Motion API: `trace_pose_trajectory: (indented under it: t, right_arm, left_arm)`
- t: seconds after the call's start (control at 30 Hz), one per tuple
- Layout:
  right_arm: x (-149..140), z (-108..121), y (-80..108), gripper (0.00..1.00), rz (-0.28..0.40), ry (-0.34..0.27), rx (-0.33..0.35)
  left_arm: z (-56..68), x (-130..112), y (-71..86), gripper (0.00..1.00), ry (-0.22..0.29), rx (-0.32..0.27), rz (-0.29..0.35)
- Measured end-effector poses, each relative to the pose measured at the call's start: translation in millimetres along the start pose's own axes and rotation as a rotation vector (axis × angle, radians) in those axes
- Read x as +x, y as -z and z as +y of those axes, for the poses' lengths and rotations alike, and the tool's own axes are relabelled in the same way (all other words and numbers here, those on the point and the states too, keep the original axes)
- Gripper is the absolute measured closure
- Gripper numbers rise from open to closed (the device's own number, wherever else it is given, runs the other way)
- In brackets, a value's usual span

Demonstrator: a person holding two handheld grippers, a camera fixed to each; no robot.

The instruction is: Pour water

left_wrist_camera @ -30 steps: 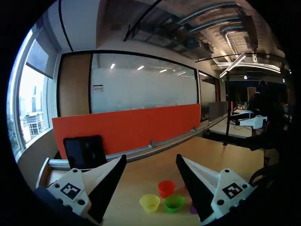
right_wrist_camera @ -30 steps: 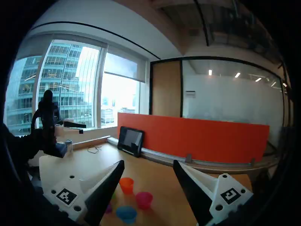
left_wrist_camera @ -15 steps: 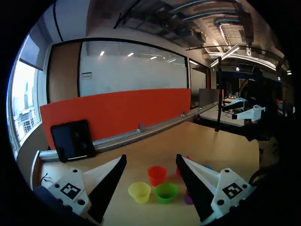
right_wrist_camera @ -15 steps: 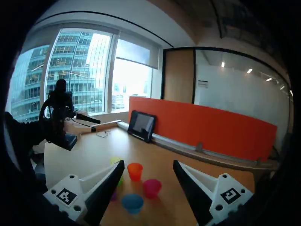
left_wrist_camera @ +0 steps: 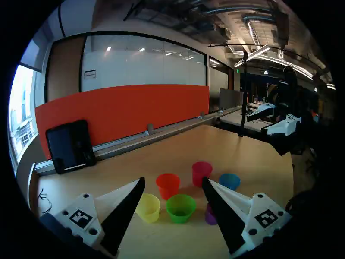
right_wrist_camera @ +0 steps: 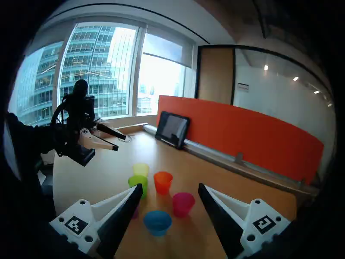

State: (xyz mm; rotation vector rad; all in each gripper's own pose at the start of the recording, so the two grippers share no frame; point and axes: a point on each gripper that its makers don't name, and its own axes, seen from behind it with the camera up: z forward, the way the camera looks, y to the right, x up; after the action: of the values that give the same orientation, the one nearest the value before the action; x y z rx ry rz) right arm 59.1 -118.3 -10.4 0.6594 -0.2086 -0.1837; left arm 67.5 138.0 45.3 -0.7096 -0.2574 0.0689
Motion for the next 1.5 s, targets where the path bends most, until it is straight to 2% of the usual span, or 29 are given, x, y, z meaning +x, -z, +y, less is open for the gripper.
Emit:
trace_pose_trajectory:
  t: [0.7, 0.93, 1.17, 1.5]
  right_arm:
    - [-63, -5, -25.1, 0.0, -0.107, -0.034, 0.05]
    - [-81, -8, -31.5, 0.0, -0.146, -0.029, 0.069]
    - [-92, -9, -37.0, 0.0, -0.171, -0.02, 0.076]
    - [-111, -13, -40.8, 0.0, -0.207, -0.037, 0.089]
  left_arm:
    - [19.4, -72, -25.8, 0.02, -0.054, -0.07, -0.148]
    - [22.1, -94, -32.3, 0.02, -0.07, -0.077, -0.194]
    - [24.0, -108, -37.6, 0.02, -0.071, -0.09, -0.227]
    - [25.7, -122, -48.0, 0.02, -0.07, -0.108, -0.266]
